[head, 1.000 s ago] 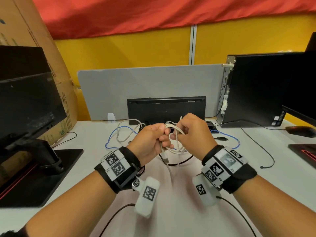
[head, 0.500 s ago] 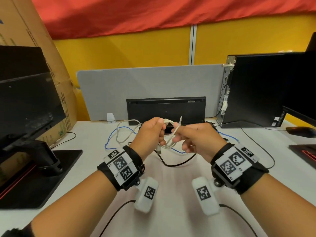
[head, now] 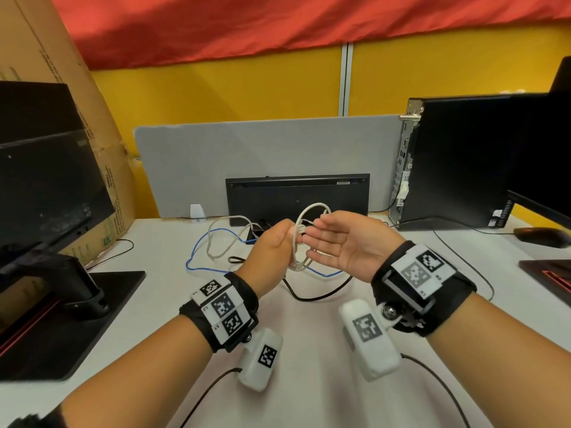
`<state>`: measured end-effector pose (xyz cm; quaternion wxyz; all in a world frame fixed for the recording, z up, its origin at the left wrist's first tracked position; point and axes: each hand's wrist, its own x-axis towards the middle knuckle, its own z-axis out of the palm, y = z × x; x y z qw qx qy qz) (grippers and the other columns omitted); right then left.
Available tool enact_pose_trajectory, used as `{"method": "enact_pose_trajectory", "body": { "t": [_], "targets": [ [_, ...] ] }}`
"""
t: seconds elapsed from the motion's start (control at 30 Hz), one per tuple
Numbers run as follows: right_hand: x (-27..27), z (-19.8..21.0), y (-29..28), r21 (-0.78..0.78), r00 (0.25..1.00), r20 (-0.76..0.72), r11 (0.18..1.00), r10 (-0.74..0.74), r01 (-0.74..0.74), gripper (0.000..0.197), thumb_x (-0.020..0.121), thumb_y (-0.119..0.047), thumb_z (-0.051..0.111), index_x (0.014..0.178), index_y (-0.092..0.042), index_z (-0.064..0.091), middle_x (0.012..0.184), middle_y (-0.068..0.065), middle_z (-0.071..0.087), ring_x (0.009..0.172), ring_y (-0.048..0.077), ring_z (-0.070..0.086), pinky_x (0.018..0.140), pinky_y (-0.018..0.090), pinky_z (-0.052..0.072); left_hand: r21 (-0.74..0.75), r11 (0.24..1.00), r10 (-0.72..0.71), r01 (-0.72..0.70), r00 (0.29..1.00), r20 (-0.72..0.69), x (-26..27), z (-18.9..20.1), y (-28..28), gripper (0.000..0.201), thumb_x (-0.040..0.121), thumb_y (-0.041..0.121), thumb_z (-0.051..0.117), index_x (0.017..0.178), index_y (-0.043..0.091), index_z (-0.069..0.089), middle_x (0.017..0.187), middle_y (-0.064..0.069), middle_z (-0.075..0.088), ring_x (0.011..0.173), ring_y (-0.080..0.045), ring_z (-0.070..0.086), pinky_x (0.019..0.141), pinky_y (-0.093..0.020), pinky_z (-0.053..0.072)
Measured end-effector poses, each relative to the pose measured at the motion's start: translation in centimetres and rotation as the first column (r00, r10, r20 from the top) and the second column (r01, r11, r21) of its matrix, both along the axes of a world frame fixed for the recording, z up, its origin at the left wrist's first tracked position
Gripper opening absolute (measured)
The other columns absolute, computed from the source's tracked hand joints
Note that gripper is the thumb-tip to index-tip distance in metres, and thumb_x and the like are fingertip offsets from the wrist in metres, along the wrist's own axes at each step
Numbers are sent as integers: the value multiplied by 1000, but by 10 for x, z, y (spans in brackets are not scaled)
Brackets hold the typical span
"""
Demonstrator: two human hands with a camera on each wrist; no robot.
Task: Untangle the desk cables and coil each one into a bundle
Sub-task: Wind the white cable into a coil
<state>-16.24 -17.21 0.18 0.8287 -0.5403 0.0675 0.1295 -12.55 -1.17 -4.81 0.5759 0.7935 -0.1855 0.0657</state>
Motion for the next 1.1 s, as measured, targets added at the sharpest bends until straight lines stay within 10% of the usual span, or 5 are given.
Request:
{"method": "enact_pose_trajectory", "body": {
  "t": [0.2, 0.4, 0.6, 0.97, 1.1],
  "targets": [
    [4, 3, -4, -56, 993, 104, 997, -48, 54, 38, 93, -29, 52, 110, 3, 65, 93, 19, 74, 80, 28, 74, 70, 36, 59, 120, 992, -47, 30, 989, 139, -12, 0, 5, 30, 105, 23, 33, 91, 4, 53, 71, 4, 45, 57, 2, 44, 57, -12, 43],
    [12, -3, -1, -257, 925, 339, 929, -171, 266, 25, 93, -1, 52, 115, 0, 63, 99, 14, 72, 83, 25, 71, 73, 30, 60, -163, 986, -57, 35, 990, -128, -17, 13, 1, 32, 105, 15, 32, 78, 9, 49, 58, 1, 34, 48, -10, 35, 54, -28, 41],
    [11, -14, -15, -738, 739, 597, 574, 312, 354, 17, 87, -15, 69, 99, -24, 77, 81, -16, 74, 77, -7, 66, 73, 9, 48, -619, 786, -231, 3, 929, -290, -25, 24, 7, 29, 104, 15, 31, 79, 10, 46, 58, 1, 25, 50, -10, 21, 49, -24, 36],
    [6, -5, -20, -648, 764, 584, 724, 273, 236, 59, 94, -17, 57, 138, -49, 35, 51, 0, 57, 41, 4, 46, 44, 13, 40, -739, 674, -335, 3, 892, -302, -21, 29, 13, 31, 105, 18, 32, 80, 10, 47, 57, 3, 26, 47, -8, 23, 48, -23, 31],
    [7, -5, -23, -699, 728, 623, 621, 286, 354, 18, 95, -21, 58, 105, -28, 71, 51, -12, 56, 50, 1, 52, 48, 8, 41, -749, 662, -316, -26, 896, -311, -21, 30, 17, 30, 105, 17, 31, 80, 10, 47, 58, 3, 26, 49, -9, 22, 50, -24, 30]
  ]
}}
